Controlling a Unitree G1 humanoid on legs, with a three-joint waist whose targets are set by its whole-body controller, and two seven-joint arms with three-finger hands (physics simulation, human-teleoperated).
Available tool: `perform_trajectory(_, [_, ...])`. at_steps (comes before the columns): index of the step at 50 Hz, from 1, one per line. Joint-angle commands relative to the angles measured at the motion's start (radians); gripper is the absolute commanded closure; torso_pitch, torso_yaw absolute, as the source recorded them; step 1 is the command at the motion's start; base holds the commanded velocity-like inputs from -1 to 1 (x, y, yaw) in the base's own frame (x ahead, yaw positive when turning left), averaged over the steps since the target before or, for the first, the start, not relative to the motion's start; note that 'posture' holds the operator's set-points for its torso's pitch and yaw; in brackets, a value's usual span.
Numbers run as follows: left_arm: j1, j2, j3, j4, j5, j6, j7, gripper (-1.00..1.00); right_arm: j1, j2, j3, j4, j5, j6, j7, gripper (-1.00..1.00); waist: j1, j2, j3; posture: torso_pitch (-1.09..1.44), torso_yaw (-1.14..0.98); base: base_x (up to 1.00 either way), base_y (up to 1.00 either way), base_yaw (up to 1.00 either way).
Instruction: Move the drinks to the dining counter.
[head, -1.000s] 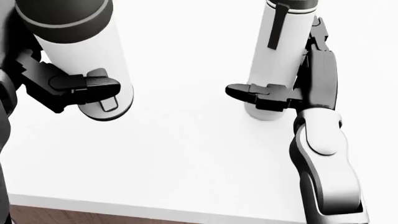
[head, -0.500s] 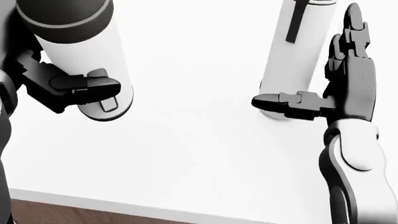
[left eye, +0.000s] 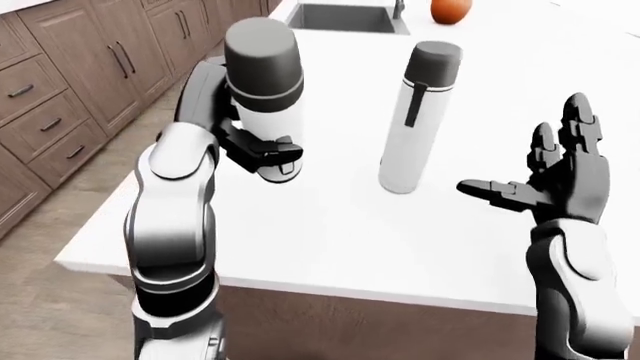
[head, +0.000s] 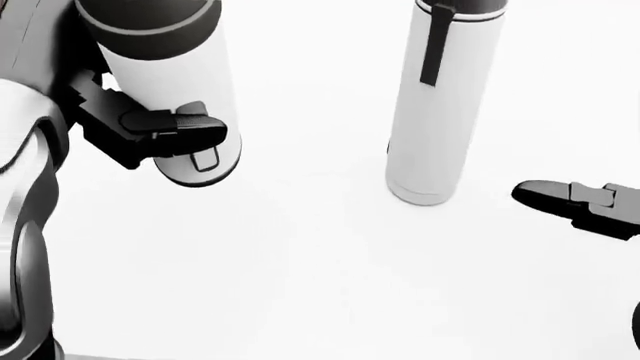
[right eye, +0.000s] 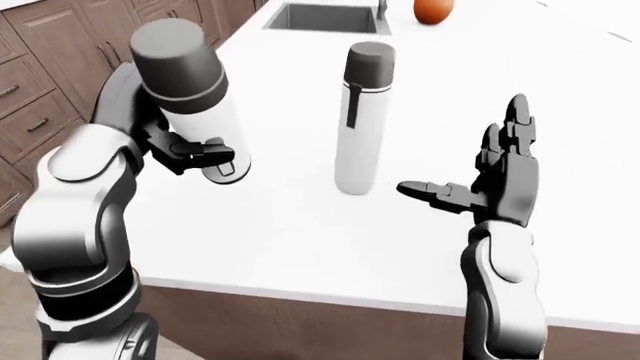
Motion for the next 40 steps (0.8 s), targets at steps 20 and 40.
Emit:
perform_trajectory(20, [-0.082, -0.096, -0.031, 0.299, -0.007, -0.276, 0.118, 1.00, 0.033, -0.009, -0.070, -0.185, 0.059, 0.055, 0.007, -1.00, -0.001, -0.016, -0.018, 0.00, 0.00, 0.00, 0.00, 0.00])
perform_trajectory(40, [-0.033, -0.136, -0.047, 0.447, 0.010, -0.411, 0.163, 1.00, 0.042, 0.011, -0.046, -0.172, 0.039, 0.026, 0.011, -1.00, -0.001, -0.015, -0.026, 0.00, 0.00, 0.00, 0.00, 0.00])
